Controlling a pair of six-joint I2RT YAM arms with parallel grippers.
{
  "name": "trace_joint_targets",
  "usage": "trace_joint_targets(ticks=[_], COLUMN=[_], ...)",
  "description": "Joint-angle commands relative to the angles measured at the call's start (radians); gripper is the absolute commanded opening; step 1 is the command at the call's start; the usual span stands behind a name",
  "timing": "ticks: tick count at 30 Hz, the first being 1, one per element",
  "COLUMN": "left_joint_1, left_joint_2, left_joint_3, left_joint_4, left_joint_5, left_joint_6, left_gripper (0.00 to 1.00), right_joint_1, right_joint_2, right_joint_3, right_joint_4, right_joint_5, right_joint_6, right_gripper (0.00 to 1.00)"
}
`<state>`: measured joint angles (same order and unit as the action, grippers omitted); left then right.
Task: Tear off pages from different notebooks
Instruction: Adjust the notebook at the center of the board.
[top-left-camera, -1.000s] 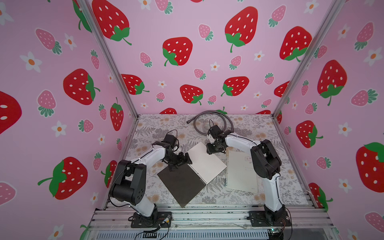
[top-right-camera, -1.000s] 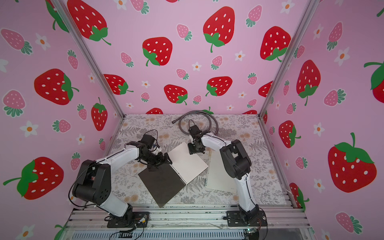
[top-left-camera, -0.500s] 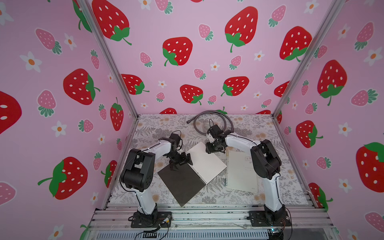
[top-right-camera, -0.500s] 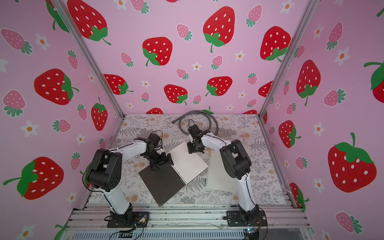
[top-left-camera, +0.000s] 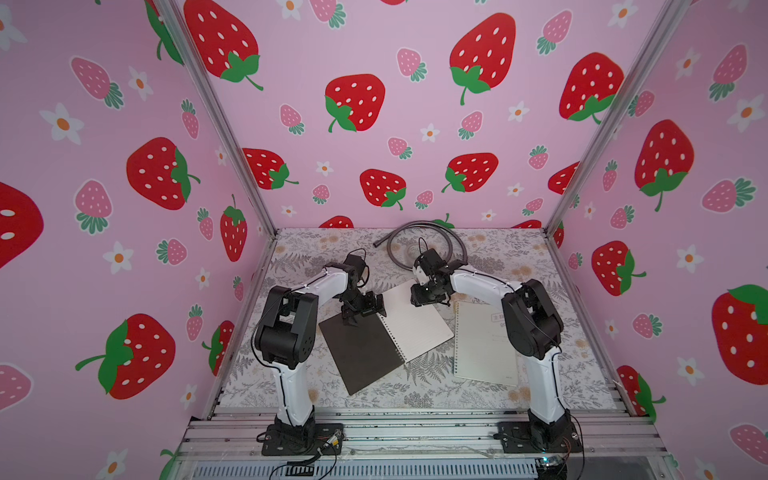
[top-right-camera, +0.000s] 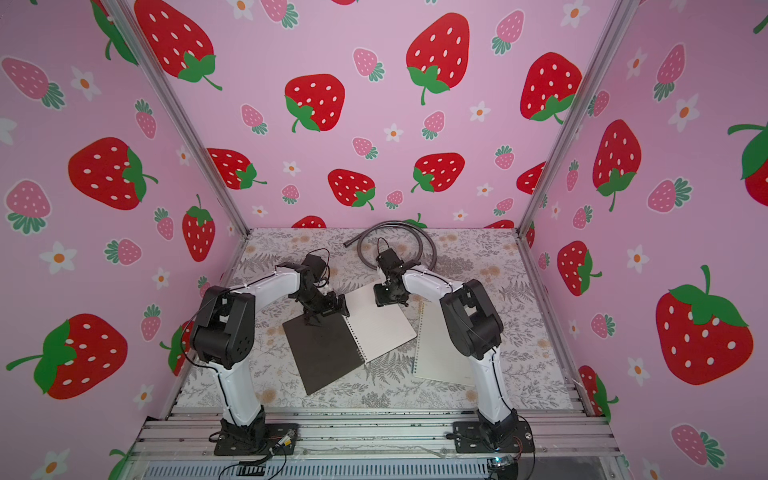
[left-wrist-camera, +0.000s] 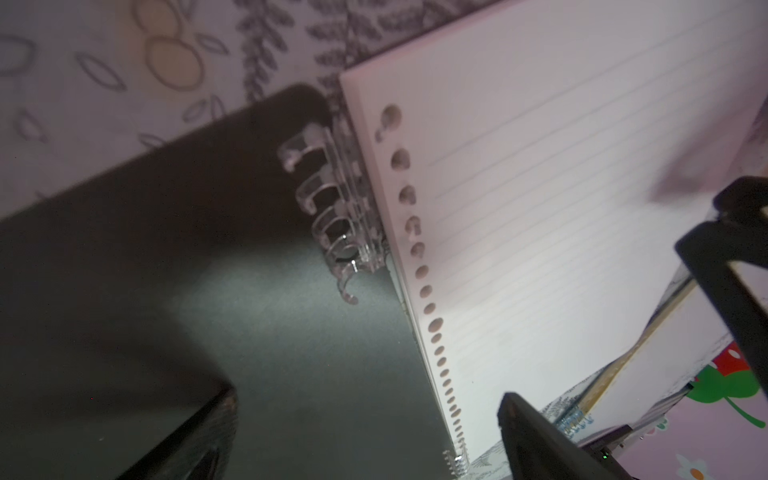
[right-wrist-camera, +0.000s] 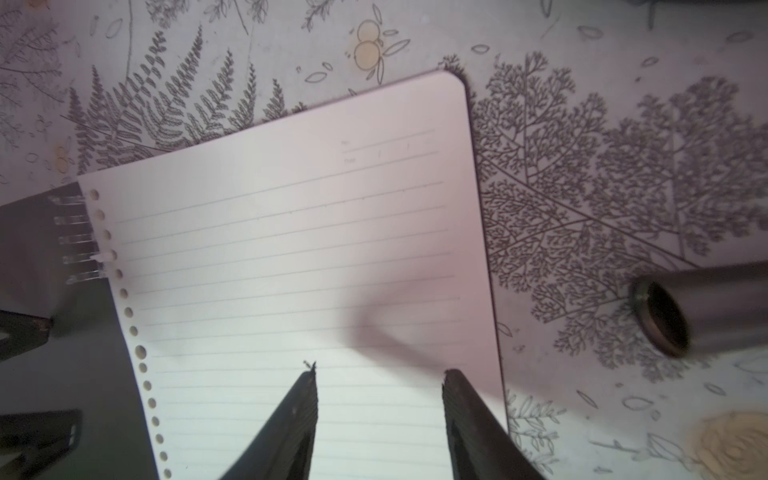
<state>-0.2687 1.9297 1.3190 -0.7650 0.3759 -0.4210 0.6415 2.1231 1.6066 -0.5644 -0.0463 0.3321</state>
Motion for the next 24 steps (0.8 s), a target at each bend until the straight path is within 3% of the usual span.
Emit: trace_joint_targets(ticks=[1,6,14,24], left_joint_1=[-0.005,-0.014,-0.049,-0.054], left_joint_2=[-0.071,-0.132,-0.079,-0.046], left_joint_3=[-0.019,-0.08,-0.113,-0.098], left_joint_4=[0.021,0.097,0.222,0.188], left_joint_5=[-0.04,-0.02,0.117,0.081], left_joint_6=[0.019,-0.028,-0.104,-0.101], left_gripper=[0.99,0.99,0.99,0.99], right_joint_1=[-0.001,-0.023,-0.048,-0.054], right_joint_2=[-0.063,-0.065,-0.025,0.007], right_joint_3=[-0.01,-0.005,-0.007,-0.025], right_joint_4=[0.014,0.012,-0.004,-0.004], right_joint_5=[0.058,0.062,0.04,-0.045], right_joint_6=[-0.01,-0.021,-0.036,-0.047], right_gripper=[0.51,0.55,0.55,0.56])
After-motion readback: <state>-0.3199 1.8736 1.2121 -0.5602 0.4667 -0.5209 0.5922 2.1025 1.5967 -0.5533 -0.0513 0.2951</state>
